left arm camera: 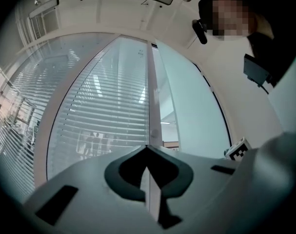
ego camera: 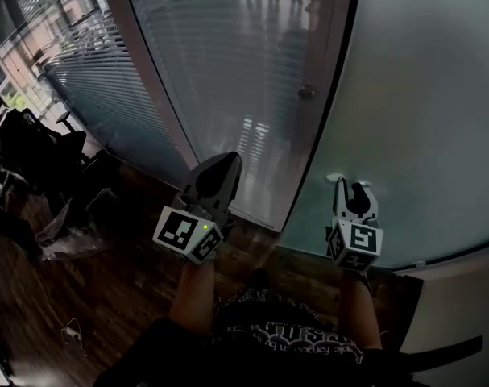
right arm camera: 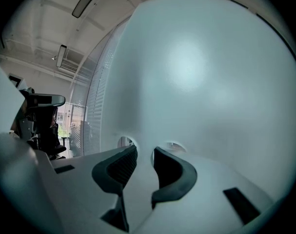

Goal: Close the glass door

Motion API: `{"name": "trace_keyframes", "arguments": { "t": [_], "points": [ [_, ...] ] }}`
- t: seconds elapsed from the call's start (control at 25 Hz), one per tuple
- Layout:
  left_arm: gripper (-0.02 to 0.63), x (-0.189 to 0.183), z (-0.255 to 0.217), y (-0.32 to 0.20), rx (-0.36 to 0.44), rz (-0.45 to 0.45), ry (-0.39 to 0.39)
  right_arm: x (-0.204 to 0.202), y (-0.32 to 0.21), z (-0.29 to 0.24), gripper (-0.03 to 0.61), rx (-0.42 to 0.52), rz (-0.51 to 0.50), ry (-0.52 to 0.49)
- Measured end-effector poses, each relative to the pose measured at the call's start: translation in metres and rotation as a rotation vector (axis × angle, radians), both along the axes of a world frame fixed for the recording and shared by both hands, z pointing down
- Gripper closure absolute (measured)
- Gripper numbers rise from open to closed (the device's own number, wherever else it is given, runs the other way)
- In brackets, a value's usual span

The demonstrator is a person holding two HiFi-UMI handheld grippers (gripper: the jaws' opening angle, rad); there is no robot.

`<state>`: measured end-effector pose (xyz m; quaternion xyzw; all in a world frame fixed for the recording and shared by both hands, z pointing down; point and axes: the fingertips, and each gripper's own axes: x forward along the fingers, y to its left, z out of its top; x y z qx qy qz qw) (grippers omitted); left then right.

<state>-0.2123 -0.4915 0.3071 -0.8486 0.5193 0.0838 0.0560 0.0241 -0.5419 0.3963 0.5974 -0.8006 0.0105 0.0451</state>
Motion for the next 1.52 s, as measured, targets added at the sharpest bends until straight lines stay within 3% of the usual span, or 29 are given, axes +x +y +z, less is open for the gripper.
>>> {"name": "trace_keyframes", "arguments": {
  "t": [0.64,1.52],
  "points": [
    [0.612,0.005,-0.005,-0.073,0.006,0.089,-0.004,0.007,-0.052,-0.001,0.466,0.008,0.073,-0.001],
    [0.612,0.003,-0.003,-0.104,0.002,0.13,-0.001,0.015,-0.089,0.002,0.466,0.003,0.129,-0.002]
  ]
}}
